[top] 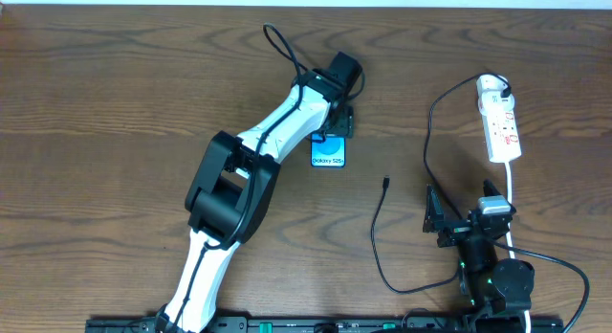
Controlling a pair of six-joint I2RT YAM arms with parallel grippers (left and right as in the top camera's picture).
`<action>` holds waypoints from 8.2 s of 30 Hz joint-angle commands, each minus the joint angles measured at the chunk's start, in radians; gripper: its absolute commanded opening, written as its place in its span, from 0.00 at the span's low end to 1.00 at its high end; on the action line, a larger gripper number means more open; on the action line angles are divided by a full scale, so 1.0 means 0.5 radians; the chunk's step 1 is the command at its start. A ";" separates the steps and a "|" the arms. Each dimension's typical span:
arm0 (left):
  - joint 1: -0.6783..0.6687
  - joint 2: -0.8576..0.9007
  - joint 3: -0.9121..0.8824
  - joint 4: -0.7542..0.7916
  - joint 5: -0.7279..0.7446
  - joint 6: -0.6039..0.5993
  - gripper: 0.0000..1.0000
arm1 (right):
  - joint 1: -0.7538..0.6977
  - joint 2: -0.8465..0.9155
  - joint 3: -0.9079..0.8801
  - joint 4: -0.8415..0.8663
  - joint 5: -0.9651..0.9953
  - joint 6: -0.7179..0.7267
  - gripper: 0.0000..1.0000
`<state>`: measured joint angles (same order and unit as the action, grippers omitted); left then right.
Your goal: Plug charger to phone and switch on socket
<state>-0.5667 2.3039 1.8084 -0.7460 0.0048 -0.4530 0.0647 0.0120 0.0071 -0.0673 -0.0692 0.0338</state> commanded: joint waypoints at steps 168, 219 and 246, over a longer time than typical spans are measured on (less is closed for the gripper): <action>-0.117 0.034 -0.078 0.012 -0.235 -0.159 0.77 | -0.012 -0.012 -0.002 -0.009 0.014 -0.018 0.99; -0.135 -0.236 -0.384 0.060 -0.130 -0.160 0.95 | -0.012 -0.012 -0.002 -0.009 0.014 -0.018 0.99; -0.138 -0.265 -0.311 0.092 -0.258 -0.809 0.96 | -0.012 -0.012 -0.002 -0.009 0.014 -0.018 0.99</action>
<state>-0.6323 2.1895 1.6650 -0.6998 -0.0967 -0.8158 0.0647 0.0120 0.0071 -0.0673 -0.0692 0.0334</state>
